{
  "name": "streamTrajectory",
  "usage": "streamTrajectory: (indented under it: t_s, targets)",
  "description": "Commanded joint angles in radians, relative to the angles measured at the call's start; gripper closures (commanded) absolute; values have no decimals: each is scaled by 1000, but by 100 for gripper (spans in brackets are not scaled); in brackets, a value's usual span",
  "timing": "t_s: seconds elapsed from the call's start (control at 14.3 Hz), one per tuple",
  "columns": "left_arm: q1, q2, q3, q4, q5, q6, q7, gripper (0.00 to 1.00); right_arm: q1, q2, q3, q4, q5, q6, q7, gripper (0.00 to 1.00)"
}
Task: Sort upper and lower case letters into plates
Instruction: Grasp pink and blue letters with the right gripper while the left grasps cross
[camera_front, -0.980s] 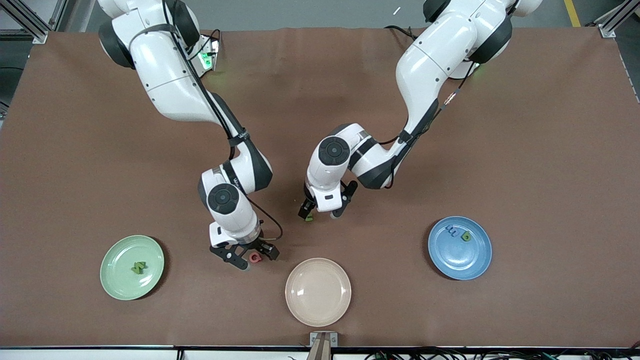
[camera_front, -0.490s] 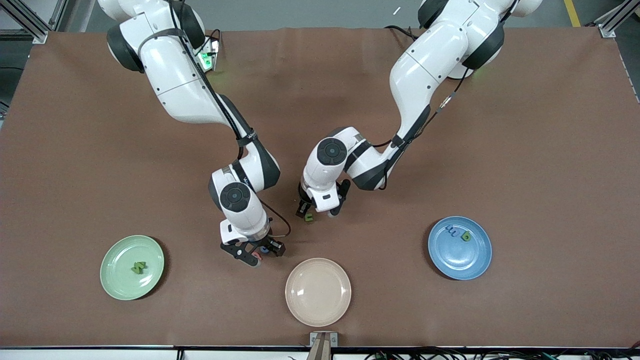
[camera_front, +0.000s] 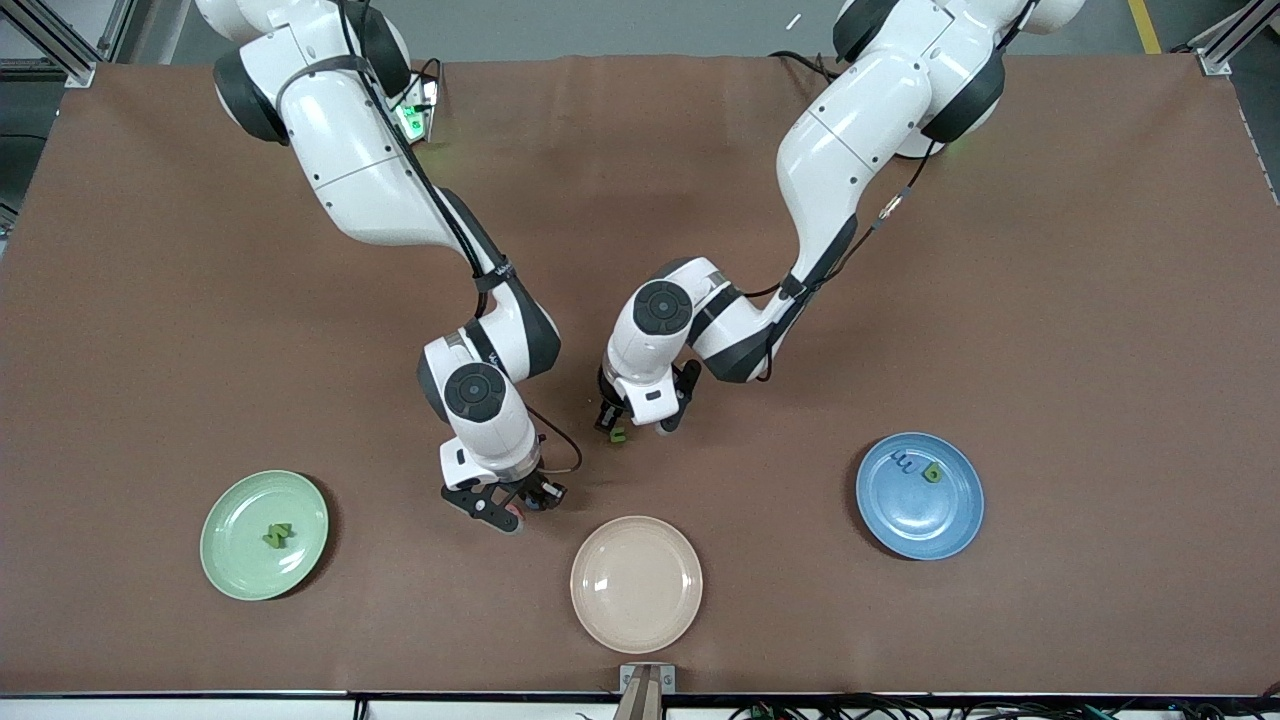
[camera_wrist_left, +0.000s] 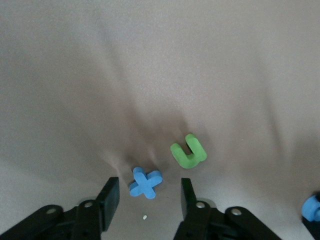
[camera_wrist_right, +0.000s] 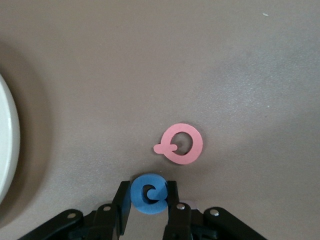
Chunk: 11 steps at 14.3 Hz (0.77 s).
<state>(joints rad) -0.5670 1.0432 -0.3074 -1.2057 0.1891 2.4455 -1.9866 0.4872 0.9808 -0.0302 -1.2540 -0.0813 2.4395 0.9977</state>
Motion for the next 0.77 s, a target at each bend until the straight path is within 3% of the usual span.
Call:
streamTrajectory:
  t_s: [0.0,0.07,0.35,0.49,0.56,0.7]
  targets:
    - [-14,24,8,28,-19,4,25,43,8,10,-7,4,-14,4,18,90]
    - [-14,24,8,26,-19,1,44,46,8,9,-7,4,-12,3,18,95]
    - [-33,38,8,26,-19,1,52,57,-7,-33,-4,8,8,-22,13,100]
    - [-34,43,11,25,-17,1,60,65,-31,-59,-4,16,-1,-123,2,100]
    - [-34,47,11,23,-17,1,84,65,-51,-76,-2,21,-2,-160,-34,100]
    - [-33,50,11,23,-19,1,92,76,-108,-109,-7,21,-2,-201,-185,100]
